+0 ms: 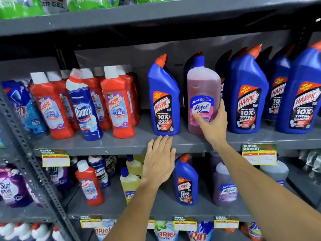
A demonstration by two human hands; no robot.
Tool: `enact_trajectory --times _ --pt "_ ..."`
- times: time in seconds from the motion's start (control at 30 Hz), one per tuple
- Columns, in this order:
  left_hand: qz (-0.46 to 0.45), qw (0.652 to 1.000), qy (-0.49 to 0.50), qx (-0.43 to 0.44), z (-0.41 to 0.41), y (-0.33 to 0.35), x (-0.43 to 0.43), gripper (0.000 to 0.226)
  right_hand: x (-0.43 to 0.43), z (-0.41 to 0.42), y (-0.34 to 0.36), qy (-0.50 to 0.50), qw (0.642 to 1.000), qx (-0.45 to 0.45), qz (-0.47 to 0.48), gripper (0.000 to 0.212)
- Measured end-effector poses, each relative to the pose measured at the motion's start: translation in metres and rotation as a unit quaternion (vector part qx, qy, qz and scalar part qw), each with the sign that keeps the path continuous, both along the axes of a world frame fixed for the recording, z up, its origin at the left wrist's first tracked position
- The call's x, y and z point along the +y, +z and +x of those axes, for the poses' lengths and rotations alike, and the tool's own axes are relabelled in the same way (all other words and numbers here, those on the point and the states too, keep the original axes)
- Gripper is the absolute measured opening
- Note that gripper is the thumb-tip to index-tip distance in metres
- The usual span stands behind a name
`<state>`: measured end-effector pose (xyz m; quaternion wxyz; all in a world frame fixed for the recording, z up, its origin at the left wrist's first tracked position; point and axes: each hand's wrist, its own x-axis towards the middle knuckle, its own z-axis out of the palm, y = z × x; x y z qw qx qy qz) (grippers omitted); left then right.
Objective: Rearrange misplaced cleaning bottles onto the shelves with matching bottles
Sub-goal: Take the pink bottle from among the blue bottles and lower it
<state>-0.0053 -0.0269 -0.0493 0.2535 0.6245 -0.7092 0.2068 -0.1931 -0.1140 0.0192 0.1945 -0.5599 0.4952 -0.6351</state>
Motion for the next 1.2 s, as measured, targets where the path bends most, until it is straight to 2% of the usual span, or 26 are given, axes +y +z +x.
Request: enact_trajectory --times 0.1,0.2,0.33,0.63,0.83,0.97,1.2 --pt "0.003 1.000 0.003 -0.003 0.000 0.000 0.000 0.050 -0.001 -0.004 0.012 0.024 0.999 0.017 0.027 0.116" --pt "0.002 1.000 0.004 -0.005 0.000 0.001 0.001 0.051 0.000 -0.007 0.023 0.034 0.997 0.016 0.061 0.099" --pt "0.002 1.000 0.005 -0.008 0.000 0.001 0.001 0.050 0.017 -0.005 0.032 0.023 0.998 0.001 0.050 0.084" --pt "0.005 1.000 0.000 -0.012 -0.001 0.002 0.002 0.049 0.083 -0.015 0.026 0.044 0.998 -0.043 -0.005 0.085" --pt "0.001 1.000 -0.027 -0.006 0.000 -0.001 0.007 0.060 0.134 -0.013 -0.001 0.028 0.995 -0.092 -0.030 0.079" --pt "-0.007 0.999 -0.048 0.009 -0.007 -0.031 0.032 0.064 0.158 -0.011 -0.028 0.018 0.990 -0.131 -0.040 0.078" --pt "0.084 0.994 -0.063 0.020 -0.012 -0.120 0.058 0.065 0.187 -0.014 -0.108 -0.019 0.990 -0.138 0.017 0.078"
